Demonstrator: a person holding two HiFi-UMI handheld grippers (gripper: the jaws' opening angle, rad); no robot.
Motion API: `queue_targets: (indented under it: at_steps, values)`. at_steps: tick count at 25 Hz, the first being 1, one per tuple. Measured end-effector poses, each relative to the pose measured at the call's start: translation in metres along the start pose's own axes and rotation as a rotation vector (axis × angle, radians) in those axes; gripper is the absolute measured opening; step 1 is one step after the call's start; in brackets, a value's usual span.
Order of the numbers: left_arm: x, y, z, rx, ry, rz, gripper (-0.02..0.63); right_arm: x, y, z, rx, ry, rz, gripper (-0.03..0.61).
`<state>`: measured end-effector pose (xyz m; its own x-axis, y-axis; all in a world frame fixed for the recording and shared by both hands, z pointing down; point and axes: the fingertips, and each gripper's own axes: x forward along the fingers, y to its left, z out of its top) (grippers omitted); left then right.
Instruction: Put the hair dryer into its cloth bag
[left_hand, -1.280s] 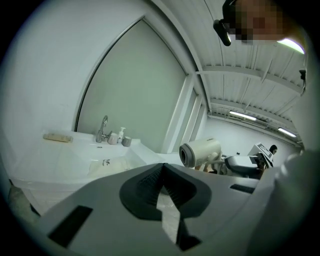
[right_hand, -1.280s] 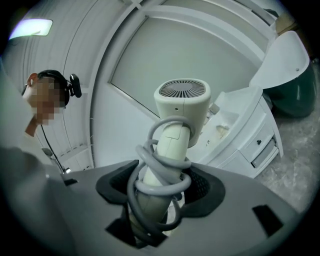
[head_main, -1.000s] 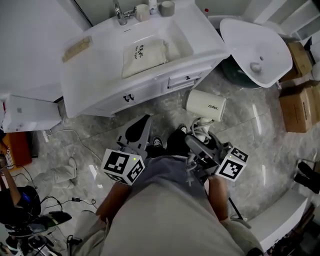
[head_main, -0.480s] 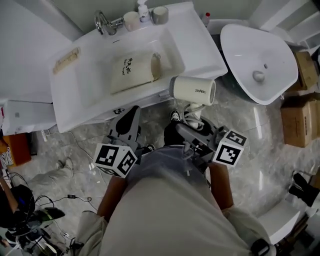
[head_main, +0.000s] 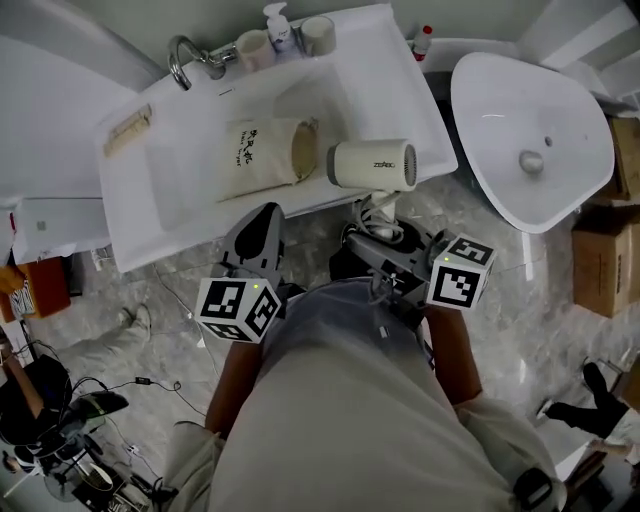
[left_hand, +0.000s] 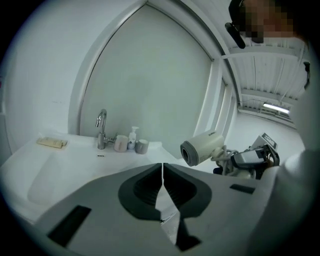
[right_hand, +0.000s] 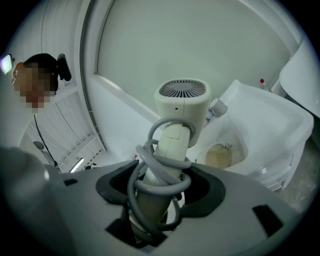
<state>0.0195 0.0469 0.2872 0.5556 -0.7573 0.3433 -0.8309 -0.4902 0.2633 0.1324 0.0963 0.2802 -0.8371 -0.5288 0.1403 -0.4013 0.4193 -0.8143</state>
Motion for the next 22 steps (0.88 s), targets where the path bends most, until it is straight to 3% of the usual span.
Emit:
queue_targets:
  at_steps: [8, 15, 22]
  values:
    - [0.044, 0.014, -0.023, 0.038, 0.071, 0.118, 0.009, -0.002, -0.038, 0.014, 0.014, 0.100, 0.020, 0.259]
    - [0.073, 0.030, -0.053, 0.040, 0.161, 0.168, 0.017, 0.000, -0.056, 0.018, 0.035, 0.154, 0.027, 0.259]
    - [0.101, 0.060, -0.095, 0.065, 0.291, 0.225, 0.129, 0.004, -0.068, 0.014, 0.046, 0.179, 0.014, 0.259]
